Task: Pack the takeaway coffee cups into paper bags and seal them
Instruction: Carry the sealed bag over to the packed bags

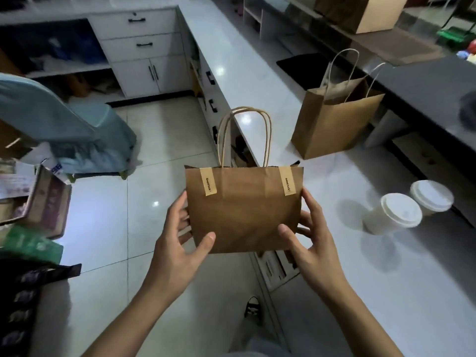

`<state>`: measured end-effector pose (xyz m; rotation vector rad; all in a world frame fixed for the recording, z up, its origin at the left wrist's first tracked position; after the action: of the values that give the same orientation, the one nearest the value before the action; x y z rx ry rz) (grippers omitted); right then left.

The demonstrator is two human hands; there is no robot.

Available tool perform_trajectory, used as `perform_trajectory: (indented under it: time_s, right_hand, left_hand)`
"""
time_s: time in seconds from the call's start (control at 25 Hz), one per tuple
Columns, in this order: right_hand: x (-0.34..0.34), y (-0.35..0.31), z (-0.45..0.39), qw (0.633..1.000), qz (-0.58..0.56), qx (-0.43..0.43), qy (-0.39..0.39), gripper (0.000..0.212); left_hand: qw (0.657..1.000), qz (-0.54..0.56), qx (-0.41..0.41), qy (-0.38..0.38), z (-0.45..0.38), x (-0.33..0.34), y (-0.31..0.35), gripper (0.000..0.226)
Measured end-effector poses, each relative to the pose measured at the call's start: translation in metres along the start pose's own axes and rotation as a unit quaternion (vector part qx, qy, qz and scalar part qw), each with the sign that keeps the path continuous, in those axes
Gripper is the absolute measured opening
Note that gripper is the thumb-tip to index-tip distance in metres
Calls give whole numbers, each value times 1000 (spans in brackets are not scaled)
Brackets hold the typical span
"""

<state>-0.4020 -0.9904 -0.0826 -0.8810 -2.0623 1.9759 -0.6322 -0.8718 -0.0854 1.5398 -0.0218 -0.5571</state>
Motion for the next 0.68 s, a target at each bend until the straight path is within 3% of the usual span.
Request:
perform_trajectory:
  time_s: [0.32,0.68]
  right_hand:
    - [5,12,-122,997,-27,-25,-75,76]
    - [12,13,-224,994,-33,-37,-99,78]
  left_hand:
    - [996,-3,-25,85,-69,8,23,90]
    - [994,-1,-27,110,-142,16,44,90]
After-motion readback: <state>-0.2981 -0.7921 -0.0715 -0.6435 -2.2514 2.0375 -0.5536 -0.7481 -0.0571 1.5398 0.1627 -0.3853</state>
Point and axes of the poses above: each hand's wrist, its own z-axis away from the middle knuckle, its own x-axis out of the palm, y = z × x, the point moved 1 cm from there along -z, towards the middle knuckle, and after that the axes turned 4 degrees about -x, right-handed, at the moved point
